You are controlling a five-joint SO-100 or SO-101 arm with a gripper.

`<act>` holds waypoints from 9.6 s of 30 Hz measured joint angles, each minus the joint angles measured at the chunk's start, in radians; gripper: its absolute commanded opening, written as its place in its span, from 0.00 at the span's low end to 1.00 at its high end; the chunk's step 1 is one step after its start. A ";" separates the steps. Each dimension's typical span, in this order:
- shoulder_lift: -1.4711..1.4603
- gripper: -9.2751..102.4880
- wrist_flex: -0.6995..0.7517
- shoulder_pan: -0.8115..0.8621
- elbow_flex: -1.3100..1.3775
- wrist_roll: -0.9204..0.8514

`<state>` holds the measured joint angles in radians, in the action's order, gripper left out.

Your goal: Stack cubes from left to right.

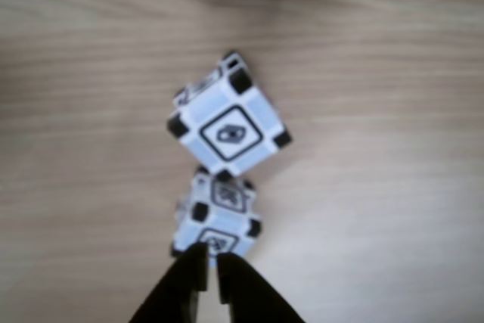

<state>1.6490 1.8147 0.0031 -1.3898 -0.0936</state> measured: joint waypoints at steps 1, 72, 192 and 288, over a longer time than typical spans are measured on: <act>0.000 0.08 0.000 0.000 0.000 0.000; 0.000 0.08 0.000 0.008 0.003 0.155; -0.526 0.22 -0.135 -0.400 0.012 0.135; -0.218 0.08 -0.083 0.365 0.069 -0.064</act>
<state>1.4312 1.7319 0.3682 -1.3208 -0.1580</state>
